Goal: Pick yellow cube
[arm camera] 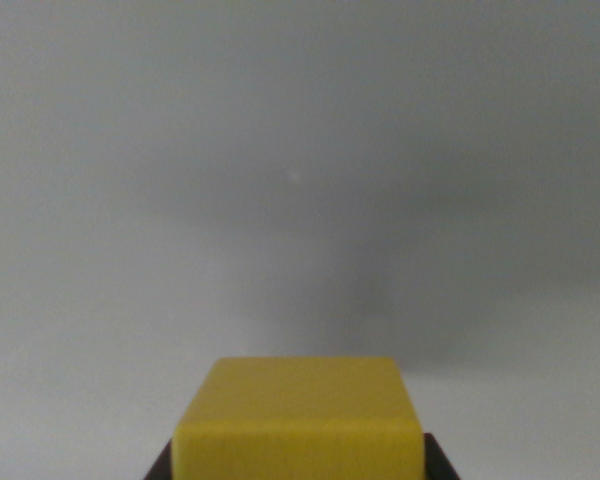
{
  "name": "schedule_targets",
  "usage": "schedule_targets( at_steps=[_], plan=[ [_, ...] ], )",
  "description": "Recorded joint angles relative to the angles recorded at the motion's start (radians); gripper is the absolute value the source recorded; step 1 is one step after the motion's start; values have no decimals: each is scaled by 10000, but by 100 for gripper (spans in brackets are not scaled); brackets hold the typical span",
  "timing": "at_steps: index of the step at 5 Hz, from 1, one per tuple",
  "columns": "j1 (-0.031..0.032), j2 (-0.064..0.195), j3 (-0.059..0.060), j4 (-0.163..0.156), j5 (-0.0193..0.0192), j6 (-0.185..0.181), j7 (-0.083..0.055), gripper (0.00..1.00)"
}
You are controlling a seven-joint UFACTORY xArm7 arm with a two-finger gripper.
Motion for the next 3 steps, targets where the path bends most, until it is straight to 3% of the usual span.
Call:
schedule_targets(
  at_steps=[1,2,3],
  plan=[
    [-2,-183,0,231,-28,413,33,100],
    [-2,-183,0,231,-28,413,33,100],
    [-4,-375,0,472,-57,844,68,100]
  ],
)
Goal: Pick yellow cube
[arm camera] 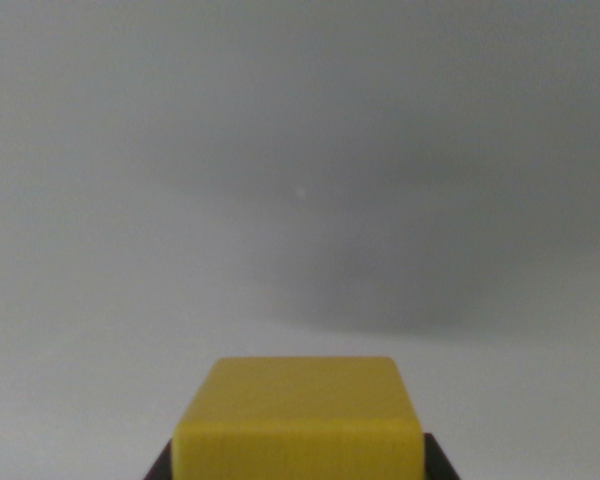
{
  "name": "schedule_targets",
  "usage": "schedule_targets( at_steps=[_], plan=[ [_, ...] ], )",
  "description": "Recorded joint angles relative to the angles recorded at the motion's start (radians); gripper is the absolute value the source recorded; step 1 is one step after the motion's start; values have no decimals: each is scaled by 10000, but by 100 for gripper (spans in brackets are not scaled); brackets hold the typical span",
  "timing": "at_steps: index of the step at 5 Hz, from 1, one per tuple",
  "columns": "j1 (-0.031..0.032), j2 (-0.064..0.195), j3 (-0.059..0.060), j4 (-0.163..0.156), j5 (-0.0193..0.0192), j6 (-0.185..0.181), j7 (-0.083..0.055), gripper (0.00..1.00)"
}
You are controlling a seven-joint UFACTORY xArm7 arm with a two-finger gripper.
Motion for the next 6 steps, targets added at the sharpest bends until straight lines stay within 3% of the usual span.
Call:
schedule_targets(
  at_steps=[1,2,3,4,5,6],
  plan=[
    [0,0,0,0,0,0,0,100],
    [-2,-200,0,252,-30,450,36,100],
    [-2,-200,0,252,-30,450,36,100],
    [-4,-405,0,510,-62,912,74,100],
    [-4,-405,0,510,-62,912,74,100],
    [-6,-613,0,772,-93,1381,112,100]
  ],
)
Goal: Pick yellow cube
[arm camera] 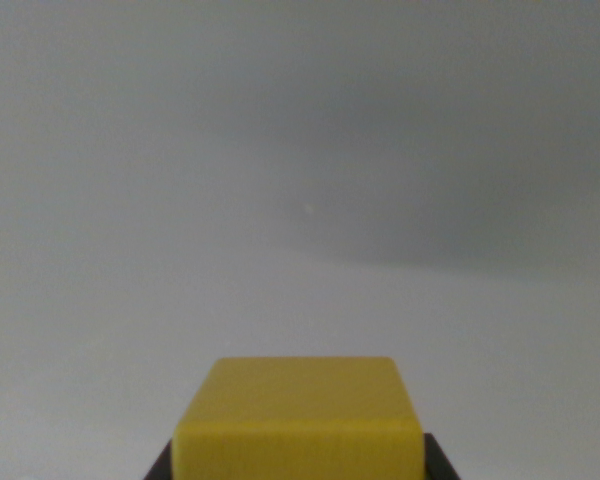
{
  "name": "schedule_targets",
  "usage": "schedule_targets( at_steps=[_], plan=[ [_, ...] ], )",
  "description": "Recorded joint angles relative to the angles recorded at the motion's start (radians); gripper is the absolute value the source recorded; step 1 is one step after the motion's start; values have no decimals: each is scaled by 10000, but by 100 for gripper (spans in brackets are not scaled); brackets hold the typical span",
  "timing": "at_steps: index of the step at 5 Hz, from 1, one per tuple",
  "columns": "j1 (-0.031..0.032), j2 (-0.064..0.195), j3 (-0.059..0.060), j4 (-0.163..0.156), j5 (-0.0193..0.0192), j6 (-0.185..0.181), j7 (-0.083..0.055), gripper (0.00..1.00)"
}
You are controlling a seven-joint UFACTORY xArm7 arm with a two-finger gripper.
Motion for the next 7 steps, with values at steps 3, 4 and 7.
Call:
schedule_targets(
  at_steps=[3,4,7],
  plan=[
    [-2,-201,0,253,-31,453,37,100],
    [-4,-414,0,522,-63,933,76,100],
    [-6,-621,0,783,-95,1400,113,100]
  ],
)
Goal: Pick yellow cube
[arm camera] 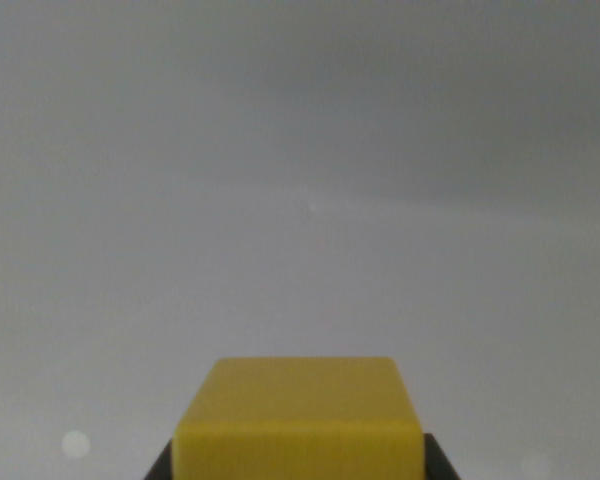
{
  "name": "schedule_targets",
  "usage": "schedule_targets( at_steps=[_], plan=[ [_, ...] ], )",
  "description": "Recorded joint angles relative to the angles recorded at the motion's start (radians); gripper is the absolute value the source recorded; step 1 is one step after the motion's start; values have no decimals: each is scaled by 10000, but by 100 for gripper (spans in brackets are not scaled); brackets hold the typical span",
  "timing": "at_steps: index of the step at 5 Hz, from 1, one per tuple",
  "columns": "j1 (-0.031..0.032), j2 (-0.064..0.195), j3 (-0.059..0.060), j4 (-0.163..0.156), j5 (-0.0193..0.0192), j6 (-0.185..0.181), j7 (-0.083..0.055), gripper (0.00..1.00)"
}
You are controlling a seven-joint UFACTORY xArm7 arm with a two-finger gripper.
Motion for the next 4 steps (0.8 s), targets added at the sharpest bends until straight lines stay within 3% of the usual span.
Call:
schedule_targets(
  at_steps=[1,2,3,4],
  plan=[
    [-2,-205,0,258,-31,462,37,100],
    [-2,-205,0,258,-31,462,37,100],
    [-4,-393,0,495,-60,885,72,100],
    [-4,-393,0,495,-60,885,72,100]
  ],
)
